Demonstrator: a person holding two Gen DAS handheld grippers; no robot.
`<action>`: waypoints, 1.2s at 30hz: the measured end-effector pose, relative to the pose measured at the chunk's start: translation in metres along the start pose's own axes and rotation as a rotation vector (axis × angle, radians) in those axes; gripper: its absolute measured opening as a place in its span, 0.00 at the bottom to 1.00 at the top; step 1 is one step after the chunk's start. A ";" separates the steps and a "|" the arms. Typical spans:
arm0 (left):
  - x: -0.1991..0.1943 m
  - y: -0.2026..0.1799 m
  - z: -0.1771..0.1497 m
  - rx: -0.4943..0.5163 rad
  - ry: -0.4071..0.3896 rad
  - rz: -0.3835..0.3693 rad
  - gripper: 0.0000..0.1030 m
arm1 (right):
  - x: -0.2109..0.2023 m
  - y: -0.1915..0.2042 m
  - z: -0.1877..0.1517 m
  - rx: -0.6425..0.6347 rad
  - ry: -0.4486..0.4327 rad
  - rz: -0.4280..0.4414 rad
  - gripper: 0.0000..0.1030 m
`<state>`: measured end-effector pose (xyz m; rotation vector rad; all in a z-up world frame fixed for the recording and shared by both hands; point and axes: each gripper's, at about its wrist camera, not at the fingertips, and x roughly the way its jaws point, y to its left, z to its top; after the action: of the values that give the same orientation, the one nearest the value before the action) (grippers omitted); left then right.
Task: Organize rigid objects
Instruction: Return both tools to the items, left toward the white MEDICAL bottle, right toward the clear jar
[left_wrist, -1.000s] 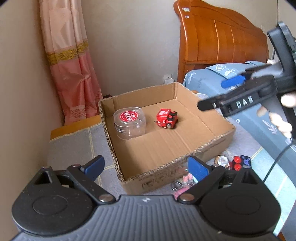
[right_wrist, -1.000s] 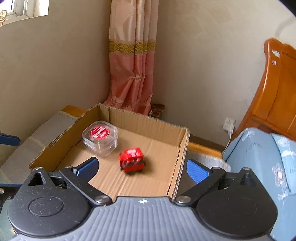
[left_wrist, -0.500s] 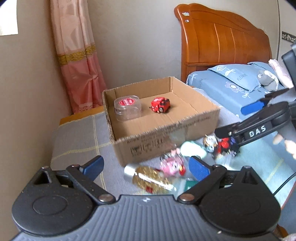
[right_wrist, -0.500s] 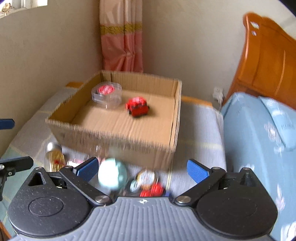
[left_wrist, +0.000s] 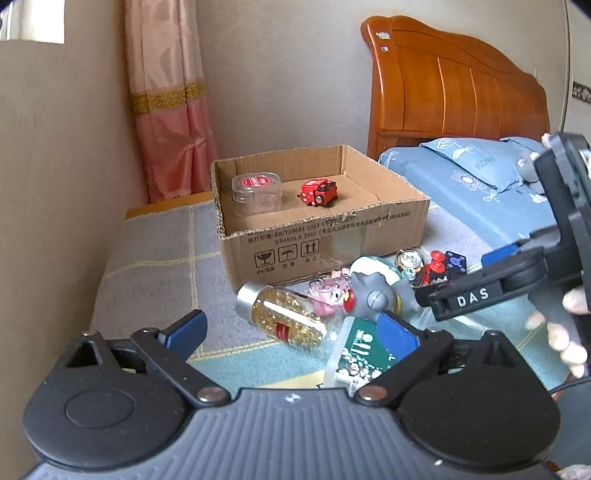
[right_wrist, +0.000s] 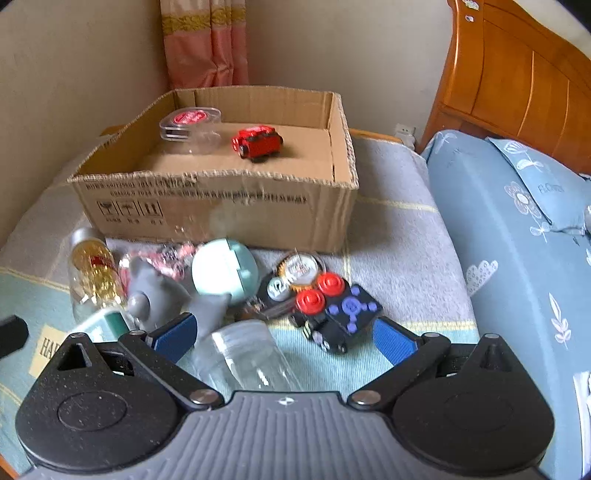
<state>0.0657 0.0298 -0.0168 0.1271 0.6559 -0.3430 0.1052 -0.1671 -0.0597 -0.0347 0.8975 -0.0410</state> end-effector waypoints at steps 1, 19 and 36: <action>0.000 0.000 -0.001 -0.003 0.001 -0.003 0.95 | -0.001 -0.002 -0.003 0.006 0.003 0.004 1.00; 0.011 -0.021 -0.014 0.084 0.044 -0.155 0.95 | -0.041 -0.032 -0.072 0.009 -0.023 -0.005 1.00; 0.051 -0.046 -0.026 0.188 0.158 -0.211 0.94 | -0.039 -0.044 -0.090 0.007 -0.033 0.085 1.00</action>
<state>0.0721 -0.0210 -0.0691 0.2674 0.7948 -0.6024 0.0095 -0.2098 -0.0830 0.0092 0.8653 0.0356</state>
